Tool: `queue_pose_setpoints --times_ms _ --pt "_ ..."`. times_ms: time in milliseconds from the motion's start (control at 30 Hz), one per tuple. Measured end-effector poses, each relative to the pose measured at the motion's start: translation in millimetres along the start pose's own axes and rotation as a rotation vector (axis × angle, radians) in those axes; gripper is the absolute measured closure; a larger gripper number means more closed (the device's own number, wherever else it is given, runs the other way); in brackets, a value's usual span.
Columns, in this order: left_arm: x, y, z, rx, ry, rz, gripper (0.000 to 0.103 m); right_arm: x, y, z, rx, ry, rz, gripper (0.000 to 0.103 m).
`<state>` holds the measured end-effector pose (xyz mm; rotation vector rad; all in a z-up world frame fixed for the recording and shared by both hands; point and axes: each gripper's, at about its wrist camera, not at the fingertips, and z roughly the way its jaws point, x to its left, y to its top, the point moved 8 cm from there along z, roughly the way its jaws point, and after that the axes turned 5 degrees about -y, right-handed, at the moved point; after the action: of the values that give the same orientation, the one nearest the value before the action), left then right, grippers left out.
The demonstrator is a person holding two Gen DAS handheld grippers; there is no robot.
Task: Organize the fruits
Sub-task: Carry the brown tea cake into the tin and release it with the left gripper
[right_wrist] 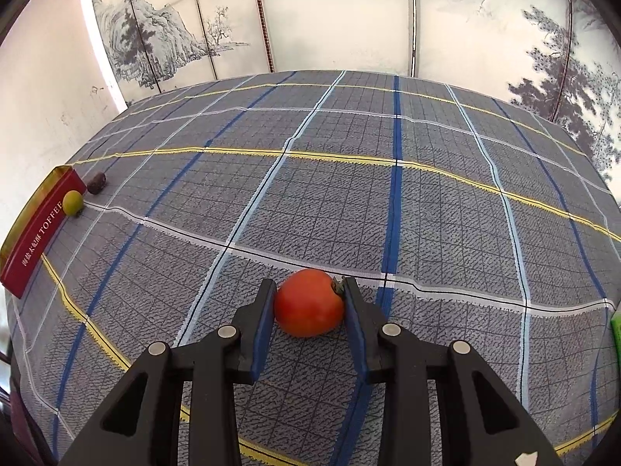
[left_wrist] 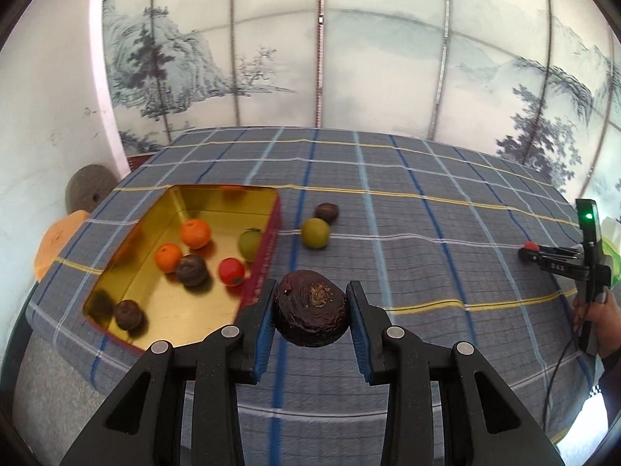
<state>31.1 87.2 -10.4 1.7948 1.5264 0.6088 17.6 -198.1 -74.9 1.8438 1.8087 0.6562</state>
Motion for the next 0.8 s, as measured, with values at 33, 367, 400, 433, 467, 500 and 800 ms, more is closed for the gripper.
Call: queue_pose_setpoints --times_ms 33,367,400,433,467,500,800 --pt "6.2 -0.6 -0.8 -0.002 0.015 -0.002 0.067 0.0 -0.1 0.0 0.0 -0.001 -0.001 0.071" --pt "55.8 -7.1 -1.8 -0.014 0.157 0.004 0.067 0.8 -0.3 0.1 0.001 -0.008 -0.006 0.071" --pt "60.9 -7.5 -0.6 -0.013 0.17 0.004 0.067 0.9 -0.3 0.2 0.001 -0.009 -0.007 0.071" --pt "64.6 -7.6 0.8 -0.013 0.179 0.005 0.067 0.8 -0.4 0.2 0.001 -0.011 -0.009 0.071" --pt "68.4 -7.5 2.6 -0.011 0.189 0.008 0.067 0.5 -0.5 0.2 0.001 -0.011 -0.009 0.071" --pt "72.4 -7.6 4.9 -0.008 0.199 0.011 0.067 0.1 -0.5 0.3 0.001 -0.012 -0.009 0.071" --pt "94.5 -13.6 26.8 0.027 0.242 0.003 0.067 0.7 -0.4 0.5 0.002 -0.01 -0.011 0.07"
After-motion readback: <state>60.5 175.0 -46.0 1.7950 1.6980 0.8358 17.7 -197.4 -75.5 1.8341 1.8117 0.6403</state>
